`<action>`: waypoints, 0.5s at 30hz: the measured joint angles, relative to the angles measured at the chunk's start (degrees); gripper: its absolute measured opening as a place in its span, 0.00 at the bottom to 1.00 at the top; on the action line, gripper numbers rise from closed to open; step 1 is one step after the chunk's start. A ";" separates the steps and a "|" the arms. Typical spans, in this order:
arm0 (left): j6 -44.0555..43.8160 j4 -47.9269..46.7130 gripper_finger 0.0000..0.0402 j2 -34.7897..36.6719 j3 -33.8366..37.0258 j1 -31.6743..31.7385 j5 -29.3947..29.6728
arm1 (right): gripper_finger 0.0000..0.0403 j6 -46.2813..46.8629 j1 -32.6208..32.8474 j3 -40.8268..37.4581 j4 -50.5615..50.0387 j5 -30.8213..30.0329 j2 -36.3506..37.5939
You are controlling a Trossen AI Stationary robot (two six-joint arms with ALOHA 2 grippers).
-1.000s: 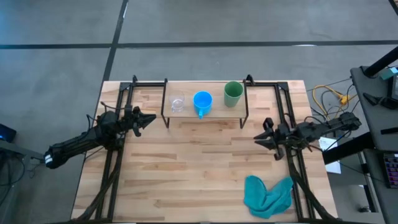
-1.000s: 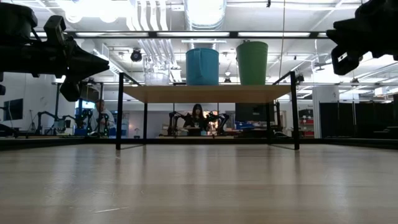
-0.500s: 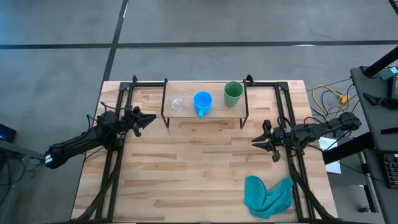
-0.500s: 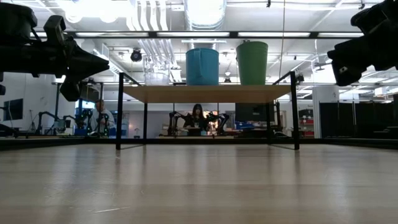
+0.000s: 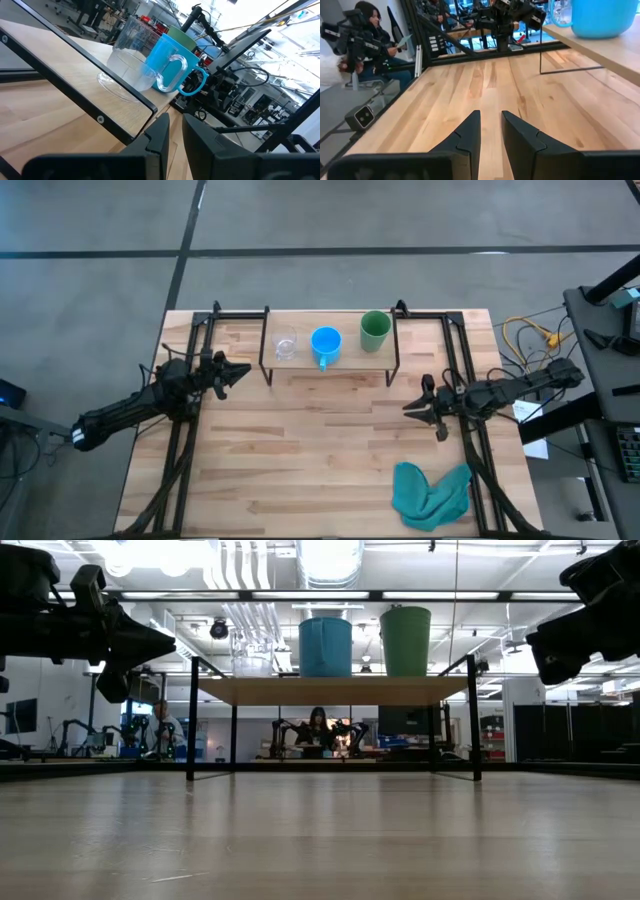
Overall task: Stack small to large cups/mugs on shelf
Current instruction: Return to Home Position
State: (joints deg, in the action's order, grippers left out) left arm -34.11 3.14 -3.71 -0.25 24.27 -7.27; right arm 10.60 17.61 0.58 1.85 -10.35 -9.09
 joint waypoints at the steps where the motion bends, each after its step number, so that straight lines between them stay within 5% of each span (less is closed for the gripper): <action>1: 0.00 0.01 0.10 0.07 0.00 0.00 0.00 | 0.18 -0.34 0.00 0.00 0.00 0.00 -0.18; 15: 0.01 0.01 0.10 0.00 0.00 -0.02 0.00 | 0.18 -0.16 0.02 0.00 0.02 0.00 -0.82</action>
State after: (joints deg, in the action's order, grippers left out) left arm -34.10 3.15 -3.70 -0.25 24.25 -7.27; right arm 10.44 17.62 0.58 1.87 -10.35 -9.91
